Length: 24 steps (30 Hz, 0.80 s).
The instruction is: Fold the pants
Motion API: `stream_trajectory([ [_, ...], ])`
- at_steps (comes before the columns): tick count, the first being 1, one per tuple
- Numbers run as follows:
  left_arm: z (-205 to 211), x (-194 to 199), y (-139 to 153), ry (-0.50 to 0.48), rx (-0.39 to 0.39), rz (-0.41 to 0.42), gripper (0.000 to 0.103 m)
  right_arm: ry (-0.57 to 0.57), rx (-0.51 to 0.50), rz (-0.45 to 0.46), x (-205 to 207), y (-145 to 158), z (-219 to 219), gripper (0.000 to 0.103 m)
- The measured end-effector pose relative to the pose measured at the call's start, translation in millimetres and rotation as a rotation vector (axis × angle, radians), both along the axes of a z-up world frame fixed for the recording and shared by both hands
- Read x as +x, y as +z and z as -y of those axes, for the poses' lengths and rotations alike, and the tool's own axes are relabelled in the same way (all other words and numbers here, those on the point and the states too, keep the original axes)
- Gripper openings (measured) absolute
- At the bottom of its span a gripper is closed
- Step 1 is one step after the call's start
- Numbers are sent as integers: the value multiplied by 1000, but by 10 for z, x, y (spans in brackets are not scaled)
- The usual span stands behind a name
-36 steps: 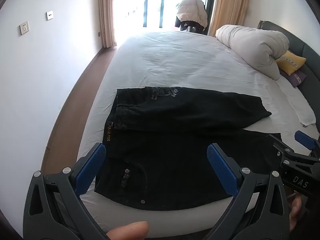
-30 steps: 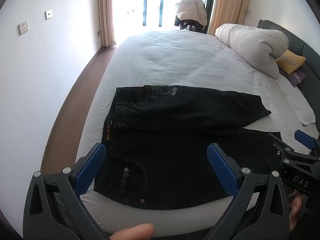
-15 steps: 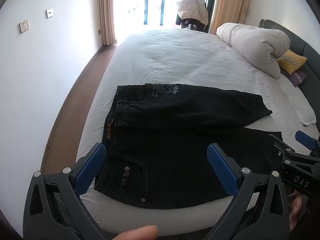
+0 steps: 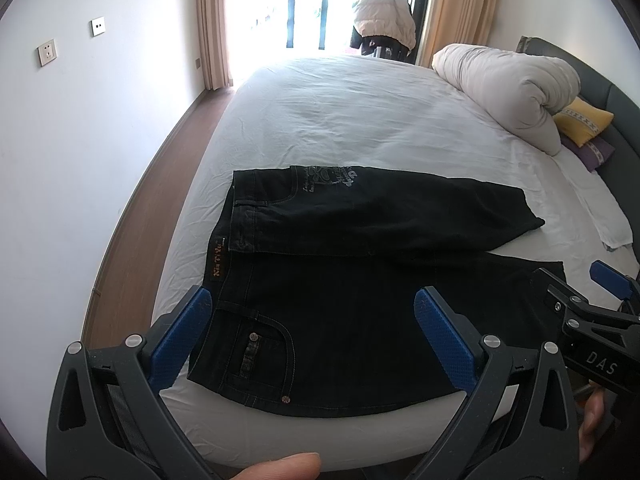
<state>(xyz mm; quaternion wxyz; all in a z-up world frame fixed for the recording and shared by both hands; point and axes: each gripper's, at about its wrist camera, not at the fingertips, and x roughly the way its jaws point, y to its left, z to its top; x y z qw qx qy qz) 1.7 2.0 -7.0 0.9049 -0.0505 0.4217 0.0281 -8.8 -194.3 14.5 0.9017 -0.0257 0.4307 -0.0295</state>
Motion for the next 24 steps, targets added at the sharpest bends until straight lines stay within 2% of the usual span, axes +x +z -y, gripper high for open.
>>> stream_trajectory([
  [24, -33, -15, -119, -4, -1, -7, 103, -1, 3, -6, -44, -73, 26, 103],
])
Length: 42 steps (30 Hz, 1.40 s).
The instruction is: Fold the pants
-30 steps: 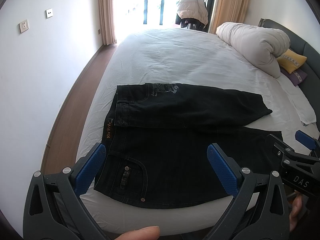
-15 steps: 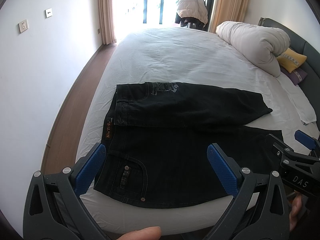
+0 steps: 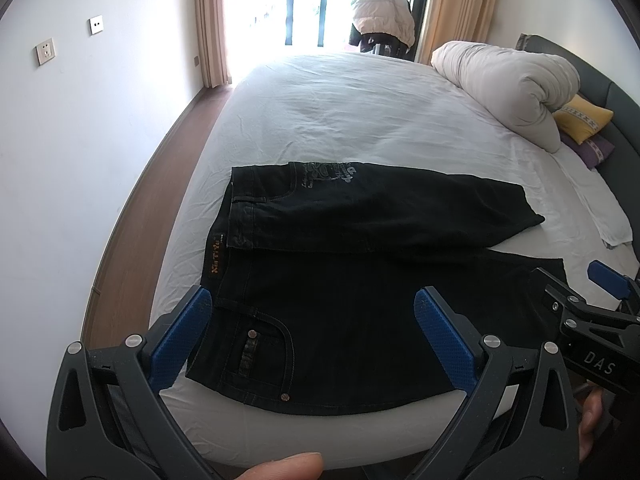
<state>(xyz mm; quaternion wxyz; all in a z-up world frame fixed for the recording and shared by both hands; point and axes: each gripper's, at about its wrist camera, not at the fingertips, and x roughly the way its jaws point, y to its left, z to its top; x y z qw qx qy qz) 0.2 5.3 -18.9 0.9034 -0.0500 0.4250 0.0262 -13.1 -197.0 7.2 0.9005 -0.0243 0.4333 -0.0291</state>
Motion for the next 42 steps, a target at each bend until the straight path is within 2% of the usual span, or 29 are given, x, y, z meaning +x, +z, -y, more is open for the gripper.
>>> stream_trajectory([
  [30, 22, 70, -104, -12, 10, -35, 103, 1, 11, -28, 9, -175, -43, 103],
  [37, -22, 244, -304, -34, 13, -60, 103, 24, 33, -53, 135, -283, -7, 103],
  [40, -170, 438, -410, -76, -47, -53, 103, 80, 60, -60, 247, -371, 22, 103],
  [42, -303, 695, -482, -119, -44, -26, 103, 126, 80, -64, 347, -436, 75, 103],
])
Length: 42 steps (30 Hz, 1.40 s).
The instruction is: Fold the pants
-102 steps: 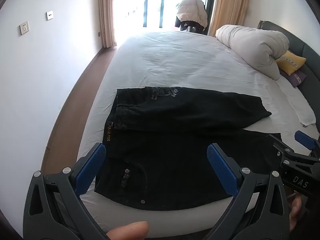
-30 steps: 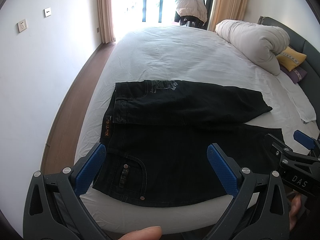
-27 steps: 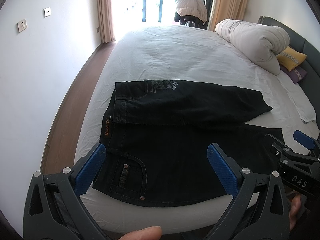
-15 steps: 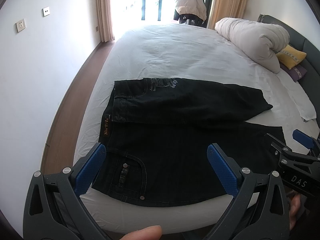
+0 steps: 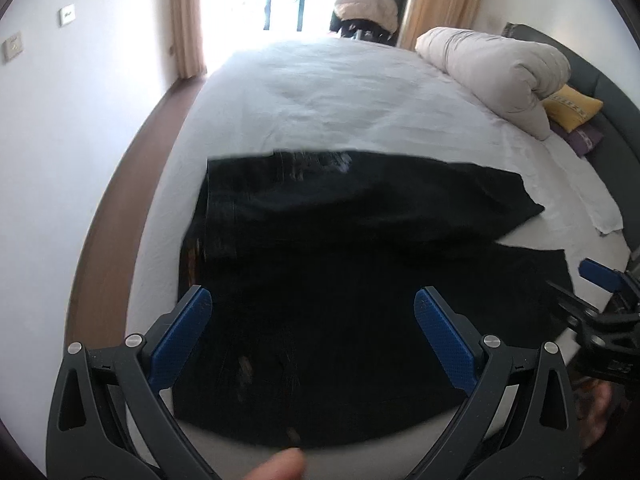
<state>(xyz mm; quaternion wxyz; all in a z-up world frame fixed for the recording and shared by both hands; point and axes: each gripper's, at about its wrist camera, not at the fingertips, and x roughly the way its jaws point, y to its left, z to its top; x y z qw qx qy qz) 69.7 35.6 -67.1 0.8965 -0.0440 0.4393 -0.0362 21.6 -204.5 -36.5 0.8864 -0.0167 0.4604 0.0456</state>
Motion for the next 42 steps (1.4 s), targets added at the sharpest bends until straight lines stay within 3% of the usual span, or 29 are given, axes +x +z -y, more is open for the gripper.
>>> stream_trajectory([
  [3, -164, 462, -102, -95, -21, -25, 103, 41, 1, 4, 201, -69, 100, 103],
  [6, -275, 1068, -172, -170, 111, -43, 103, 91, 15, 21, 447, -108, 238, 100],
  [9, -378, 1714, -253, -267, 169, -63, 103, 143, 11, 26, 719, -168, 327, 91],
  [12, -425, 2411, -474, -420, 171, -170, 103, 217, 16, 8, 1012, -258, 369, 81],
  [14, -496, 2777, -647, -484, 172, -228, 103, 263, 17, 5, 1142, -301, 389, 79],
  [18, -517, 3123, -887, -569, 120, -313, 100, 328, -1, -14, 1415, -443, 372, 78],
  [20, -486, 3168, -1043, -611, 97, -368, 86, 342, -2, -29, 1528, -522, 334, 78],
  [23, -425, 3246, -1296, -688, 109, -453, 77, 366, -1, -48, 1650, -637, 301, 78],
  [31, -346, 3533, -1527, -717, 113, -499, 77, 414, 39, -78, 1845, -778, 193, 74],
  [33, -353, 3530, -1533, -733, 140, -512, 70, 426, 47, -83, 1887, -786, 172, 73],
  [35, -361, 3528, -1531, -737, 180, -519, 50, 431, 48, -83, 1924, -776, 169, 73],
  [36, -364, 3556, -1528, -734, 174, -528, 44, 431, 50, -82, 1936, -769, 172, 72],
  [37, -360, 3584, -1530, -729, 162, -539, 32, 430, 52, -81, 1941, -759, 175, 71],
  [42, -411, 3606, -1497, -703, 153, -534, 10, 434, 40, -78, 1970, -749, 156, 70],
])
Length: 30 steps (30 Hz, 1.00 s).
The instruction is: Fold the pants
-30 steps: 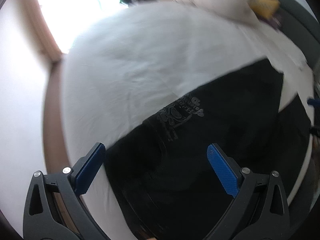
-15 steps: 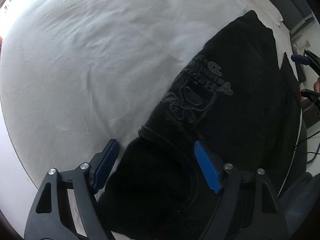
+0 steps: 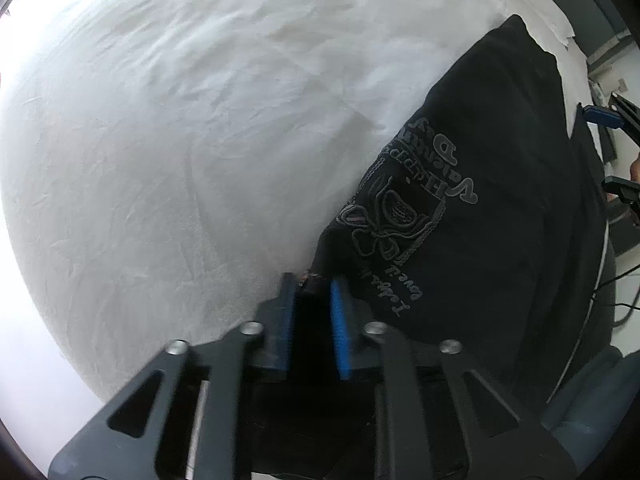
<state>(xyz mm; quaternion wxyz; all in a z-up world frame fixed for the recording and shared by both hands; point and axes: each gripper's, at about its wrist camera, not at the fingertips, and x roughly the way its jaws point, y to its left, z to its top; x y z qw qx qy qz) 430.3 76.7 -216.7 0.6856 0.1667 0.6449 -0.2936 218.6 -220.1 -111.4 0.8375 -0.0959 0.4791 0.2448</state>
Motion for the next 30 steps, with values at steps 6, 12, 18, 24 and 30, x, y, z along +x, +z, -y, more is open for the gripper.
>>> stream_trajectory([
  [6, 43, -358, 264, -29, 30, 194, 6, 16, -17, 20, 126, -3, -21, 67],
  [12, -90, -598, 610, 12, 35, 376, 7, 90, -61, 77, 512, 49, -153, 67],
  [18, 103, -757, 691, 5, 88, 491, 7, 211, -142, 76, 1100, -22, -506, 67],
  [24, 80, -949, 705, -13, 111, 572, 7, 384, -196, -17, 1293, -206, -746, 63],
  [30, 176, -1094, 832, -43, 112, 639, 7, 421, -238, -65, 1480, -349, -820, 58],
])
